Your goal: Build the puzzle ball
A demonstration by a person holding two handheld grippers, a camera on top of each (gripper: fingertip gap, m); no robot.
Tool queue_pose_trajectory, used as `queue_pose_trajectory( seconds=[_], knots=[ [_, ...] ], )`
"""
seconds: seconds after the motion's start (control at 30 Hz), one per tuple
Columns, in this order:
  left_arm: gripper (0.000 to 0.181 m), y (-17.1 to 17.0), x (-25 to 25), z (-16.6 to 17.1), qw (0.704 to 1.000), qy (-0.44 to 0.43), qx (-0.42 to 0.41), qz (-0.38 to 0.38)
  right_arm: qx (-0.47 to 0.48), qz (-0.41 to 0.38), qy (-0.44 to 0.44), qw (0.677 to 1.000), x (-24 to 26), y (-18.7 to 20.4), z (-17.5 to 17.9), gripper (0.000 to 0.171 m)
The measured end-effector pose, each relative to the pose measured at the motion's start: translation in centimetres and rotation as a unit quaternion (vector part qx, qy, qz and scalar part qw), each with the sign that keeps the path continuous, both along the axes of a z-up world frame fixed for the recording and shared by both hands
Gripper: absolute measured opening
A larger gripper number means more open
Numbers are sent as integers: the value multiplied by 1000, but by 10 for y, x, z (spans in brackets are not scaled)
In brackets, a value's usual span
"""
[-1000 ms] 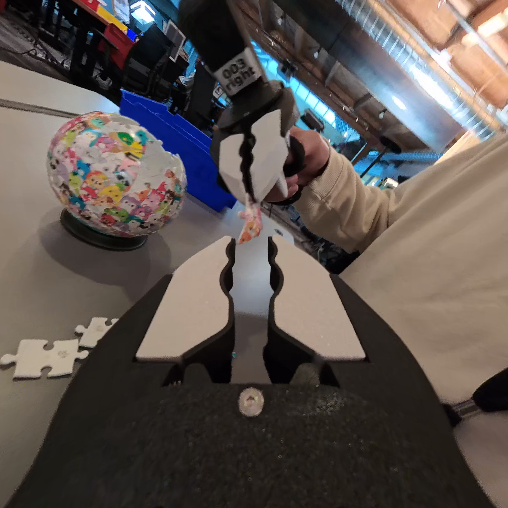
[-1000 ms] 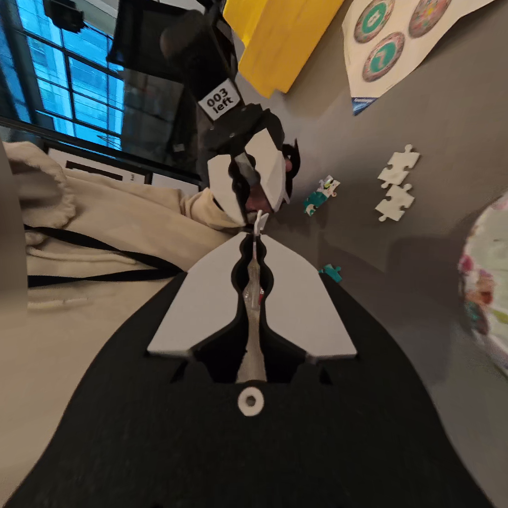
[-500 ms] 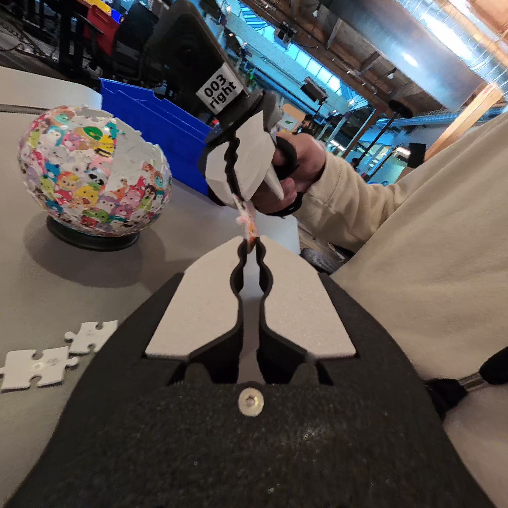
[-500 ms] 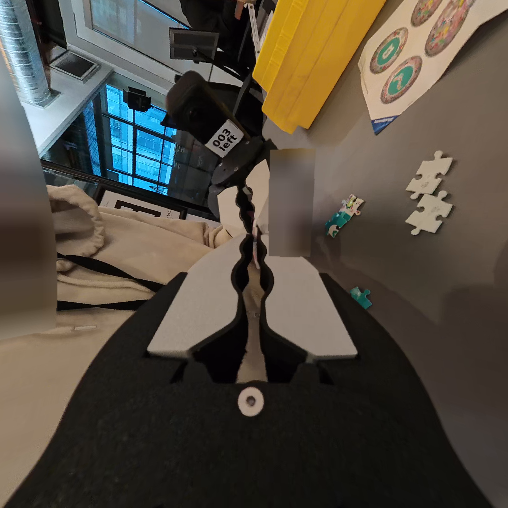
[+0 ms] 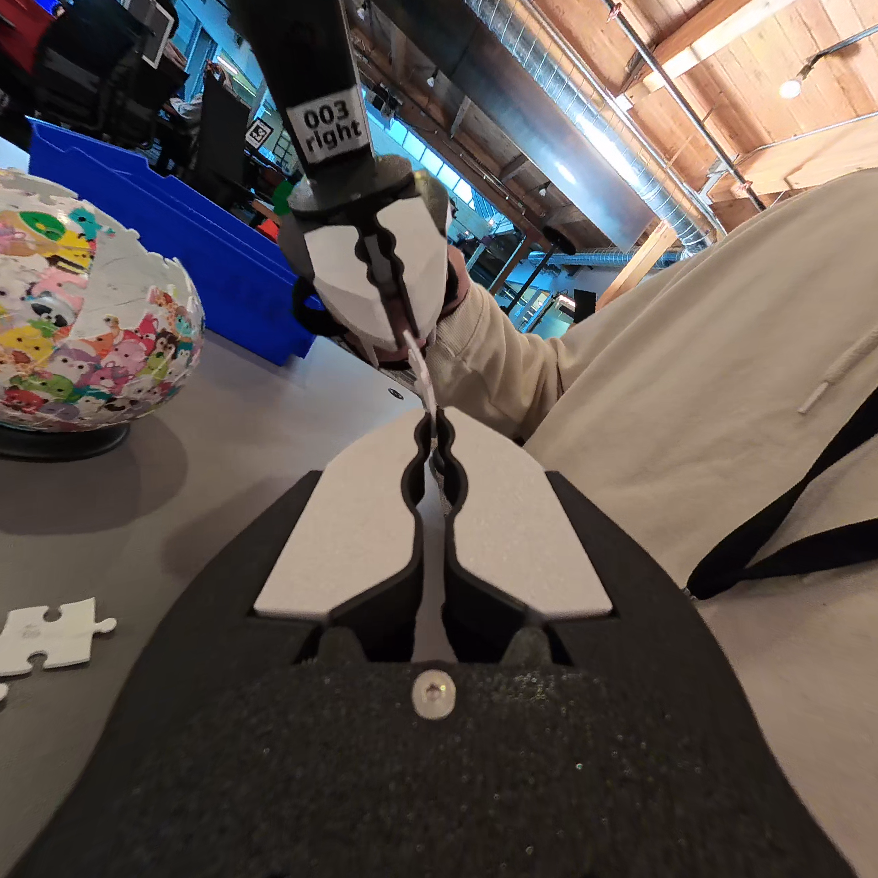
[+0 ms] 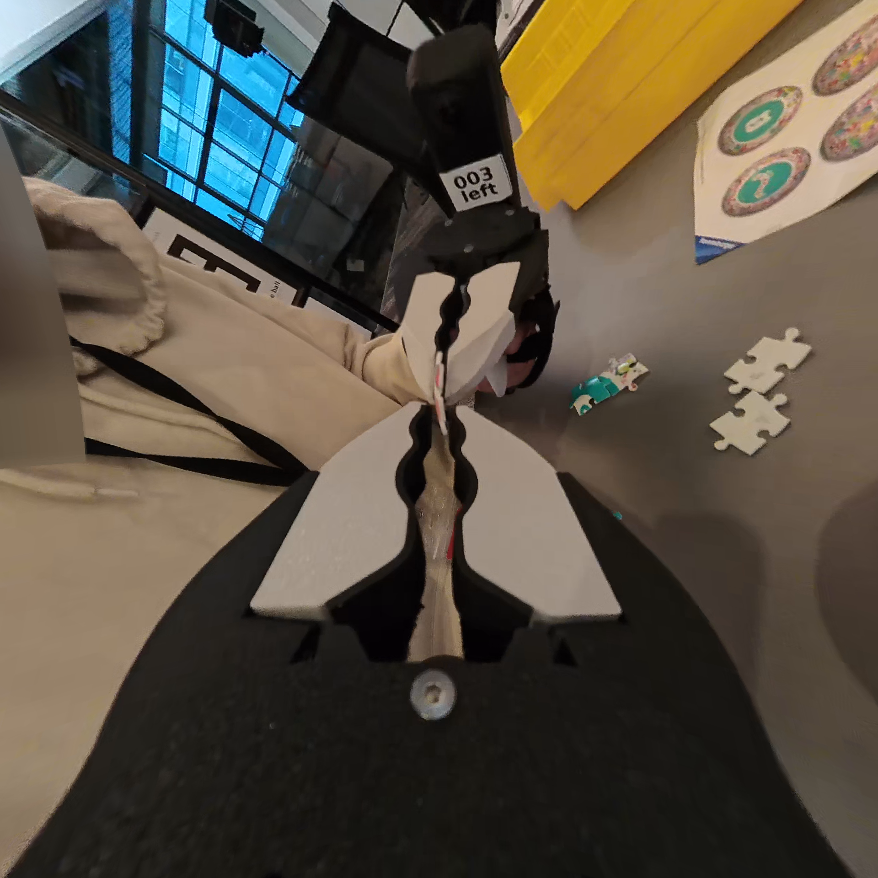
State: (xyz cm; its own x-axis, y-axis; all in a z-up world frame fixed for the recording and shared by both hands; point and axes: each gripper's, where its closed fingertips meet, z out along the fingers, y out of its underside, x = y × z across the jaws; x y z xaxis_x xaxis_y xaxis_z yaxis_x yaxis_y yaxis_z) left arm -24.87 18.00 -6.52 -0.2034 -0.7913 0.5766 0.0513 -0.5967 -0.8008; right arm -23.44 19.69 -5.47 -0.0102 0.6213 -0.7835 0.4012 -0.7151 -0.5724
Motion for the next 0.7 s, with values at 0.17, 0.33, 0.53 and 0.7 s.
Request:
queue_pose_trajectory(
  seconds=[0.17,0.33,0.53,0.7],
  knots=[
    [1,-3,2,0,1000,2,5,-4,14,27,-29,999,-3,-2,-3,4],
    [1,-4,3,0,1000,4,6,-7,8,40,-31,999,-4,-6,-2,3],
    [1,-4,1,1,1000,-1,5,-9,9,46,-34,998,-3,-8,-3,5],
    [1,-5,3,0,1000,3,5,-12,3,49,-31,998,-4,-9,-4,3]
  ],
)
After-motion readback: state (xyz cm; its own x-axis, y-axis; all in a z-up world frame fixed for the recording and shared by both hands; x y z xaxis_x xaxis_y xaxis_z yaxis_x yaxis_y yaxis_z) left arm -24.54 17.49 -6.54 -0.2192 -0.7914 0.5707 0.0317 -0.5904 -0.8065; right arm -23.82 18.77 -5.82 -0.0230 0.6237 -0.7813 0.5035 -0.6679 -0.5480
